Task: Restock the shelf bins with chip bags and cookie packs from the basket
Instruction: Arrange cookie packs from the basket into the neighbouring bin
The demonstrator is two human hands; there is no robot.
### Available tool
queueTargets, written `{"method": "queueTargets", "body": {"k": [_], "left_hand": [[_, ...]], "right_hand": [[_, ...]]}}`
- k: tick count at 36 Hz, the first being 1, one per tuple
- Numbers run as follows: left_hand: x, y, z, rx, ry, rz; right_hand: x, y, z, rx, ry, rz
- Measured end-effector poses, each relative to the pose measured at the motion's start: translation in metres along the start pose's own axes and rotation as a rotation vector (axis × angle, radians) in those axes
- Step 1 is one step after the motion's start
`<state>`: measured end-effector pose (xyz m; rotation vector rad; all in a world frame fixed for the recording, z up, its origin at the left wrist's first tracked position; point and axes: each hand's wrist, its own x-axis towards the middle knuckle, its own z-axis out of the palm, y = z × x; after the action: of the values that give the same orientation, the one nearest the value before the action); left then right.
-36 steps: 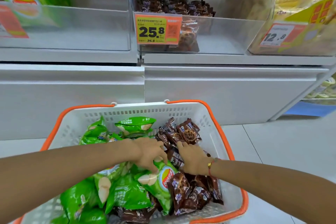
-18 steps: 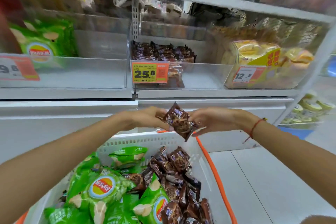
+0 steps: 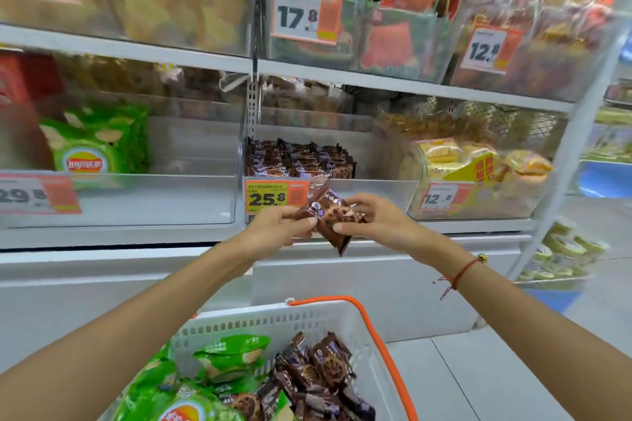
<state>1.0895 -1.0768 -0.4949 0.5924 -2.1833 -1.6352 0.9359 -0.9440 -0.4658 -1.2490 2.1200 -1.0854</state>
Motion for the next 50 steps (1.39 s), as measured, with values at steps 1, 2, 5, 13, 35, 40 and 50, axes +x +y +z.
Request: {"method": "queueTargets", "body": {"k": [1,2,5,13,35,40,50], "left_hand": [[0.001,0.003,-0.002,-0.013,0.019,0.027],[0.001,0.008,-0.004,-0.028,0.036,0.062],[0.005,0.021,-0.014,-0.065,0.120,0.205],[0.028,0.031,-0.058,0.327,0.678,0.340],[0.070,-0.015,-0.072,0.779,0.817,0.306],[0.070,-0.014,-0.073,0.791,0.817,0.310],[0.071,-0.014,-0.073,0.811,0.834,0.330]], "right_hand": [[0.002,-0.005,-0.003,-0.024,0.017,-0.027],[0.004,-0.010,-0.005,-0.034,0.022,-0.051],[0.014,-0.024,-0.015,-0.001,0.040,-0.105],[0.085,-0.043,-0.064,-0.025,0.185,-0.116],[0.203,0.022,-0.059,-1.054,-0.012,-0.096],[0.205,0.017,-0.060,-1.062,0.012,-0.093],[0.214,0.024,-0.055,-0.964,-0.017,-0.063]]}}
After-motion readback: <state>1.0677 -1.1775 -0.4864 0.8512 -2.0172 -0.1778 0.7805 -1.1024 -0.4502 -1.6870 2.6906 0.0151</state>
